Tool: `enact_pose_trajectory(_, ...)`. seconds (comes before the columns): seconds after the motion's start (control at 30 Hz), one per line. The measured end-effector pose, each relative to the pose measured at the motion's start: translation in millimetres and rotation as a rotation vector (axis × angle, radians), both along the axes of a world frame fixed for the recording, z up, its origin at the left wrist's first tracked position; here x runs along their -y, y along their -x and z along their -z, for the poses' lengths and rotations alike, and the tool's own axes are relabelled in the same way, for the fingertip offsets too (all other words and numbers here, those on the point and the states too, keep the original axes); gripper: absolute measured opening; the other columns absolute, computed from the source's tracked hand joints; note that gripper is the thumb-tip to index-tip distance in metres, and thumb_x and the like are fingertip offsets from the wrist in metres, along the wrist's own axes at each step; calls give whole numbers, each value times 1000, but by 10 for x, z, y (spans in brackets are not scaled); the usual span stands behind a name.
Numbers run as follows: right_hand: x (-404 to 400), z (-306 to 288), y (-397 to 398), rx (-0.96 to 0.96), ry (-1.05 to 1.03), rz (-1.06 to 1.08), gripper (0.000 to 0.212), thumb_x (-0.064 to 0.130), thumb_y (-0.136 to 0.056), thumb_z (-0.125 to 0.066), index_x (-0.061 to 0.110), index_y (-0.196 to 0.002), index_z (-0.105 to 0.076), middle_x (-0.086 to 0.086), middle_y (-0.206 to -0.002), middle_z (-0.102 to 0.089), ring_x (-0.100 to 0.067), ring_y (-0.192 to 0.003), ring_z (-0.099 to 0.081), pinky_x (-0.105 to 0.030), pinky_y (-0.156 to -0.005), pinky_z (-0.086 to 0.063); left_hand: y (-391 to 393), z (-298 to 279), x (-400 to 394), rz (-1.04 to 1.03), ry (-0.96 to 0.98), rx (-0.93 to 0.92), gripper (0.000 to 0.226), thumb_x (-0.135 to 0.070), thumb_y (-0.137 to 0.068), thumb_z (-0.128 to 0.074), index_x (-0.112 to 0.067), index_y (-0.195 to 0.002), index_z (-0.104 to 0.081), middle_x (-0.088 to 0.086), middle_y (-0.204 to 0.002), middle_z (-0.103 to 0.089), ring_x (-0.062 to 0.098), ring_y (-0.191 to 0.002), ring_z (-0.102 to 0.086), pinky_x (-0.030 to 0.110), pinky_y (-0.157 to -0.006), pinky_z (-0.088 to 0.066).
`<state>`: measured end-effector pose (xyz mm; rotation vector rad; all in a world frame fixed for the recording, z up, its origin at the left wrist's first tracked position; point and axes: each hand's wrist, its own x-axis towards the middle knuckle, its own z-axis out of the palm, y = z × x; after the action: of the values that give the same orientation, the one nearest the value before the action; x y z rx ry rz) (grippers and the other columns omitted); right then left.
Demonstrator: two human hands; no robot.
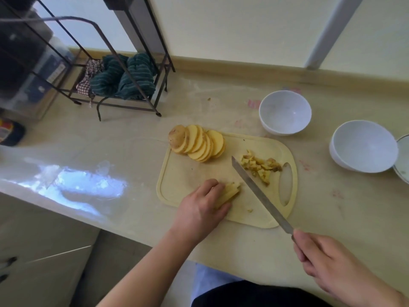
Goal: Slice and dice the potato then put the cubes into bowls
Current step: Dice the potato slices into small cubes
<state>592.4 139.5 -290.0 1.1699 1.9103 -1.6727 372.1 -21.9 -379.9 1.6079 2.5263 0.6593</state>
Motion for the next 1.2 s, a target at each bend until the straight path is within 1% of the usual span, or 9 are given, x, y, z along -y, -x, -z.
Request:
enact_pose_trajectory(0.07,75,34,25,3,-78,-63,58,73,-74,-35,18,-61,-48,6,-46,-37,-7,-43,-33,-17,-45,-28,-17,-9,-4,9,12,4,47,-44,-91,-57,-6,-117,-70,9,-113,-65,24,-83,-69,29,-64,-58)
enact_pose_trajectory(0.17,128,64,43,18,-89,-42,61,75,-74,-34,16,-63,-46,7,-45,-36,-5,-40,-30,-13,-39,-25,-30,-29,-6,20,-12,1,45,-41,-94,-58,-5,-118,-70,11,-112,-64,25,-82,-68,31,-60,-58)
enact_pose_trajectory(0.33,58,54,36,20,-113,-16,79,97,-58,-33,20,-62,-47,5,-48,-34,-9,-44,-29,-15,-41,-25,-53,-83,13,-1,-23,-61,30,-40,-96,-60,-15,-108,-73,6,-111,-65,24,-79,-64,34,-55,-55)
enact_pose_trajectory(0.47,73,43,31,16,-62,-7,66,84,-70,-35,19,-60,-45,3,-51,-30,-12,-45,-24,-17,-41,-22,-79,-113,-72,-28,3,-74,16,-28,-83,-73,-14,-92,-74,2,-93,-66,23,-72,-58,35,-54,-51)
enact_pose_trajectory(0.6,89,44,15,10,-19,20,57,69,-76,-37,14,-63,-43,1,-53,-29,-13,-45,-21,-17,-40,-20,-82,-165,-163,-78,74,54,15,-25,-77,-79,-15,-88,-74,-2,-86,-66,20,-74,-60,31,-61,-54)
enact_pose_trajectory(0.73,98,28,13,18,7,37,67,77,-77,-35,11,-65,-44,-1,-53,-29,-12,-44,-21,-15,-38,-19,-26,-214,-229,-116,78,128,11,-19,-73,-81,-17,-81,-73,-4,-78,-66,18,-70,-62,28,-60,-53)
enact_pose_trajectory(0.83,107,10,20,19,20,45,70,81,-66,-38,11,-65,-43,-3,-55,-30,-12,-43,-21,-14,-37,-19,5,-235,-288,-64,121,88,15,-20,-71,-83,-15,-79,-71,-2,-76,-64,22,-68,-61,31,-59,-53)
enact_pose_trajectory(1.0,113,17,16,14,52,48,66,69,-81,-36,5,-70,-43,-5,-58,-30,-12,-42,-21,-12,-36,-18,68,-285,-339,17,167,-25,27,-34,-64,-85,-15,-77,-70,-2,-76,-61,23,-67,-58,32,-57,-50)
enact_pose_trajectory(1.2,108,-2,25,22,54,41,61,63,-81,-37,4,-71,-44,-5,-58,-31,-12,-42,-21,-13,-36,-18,3,-320,-445,56,262,-125,21,-23,-57,-83,-15,-62,-65,-2,-62,-55,21,-54,-53,29,-50,-44)
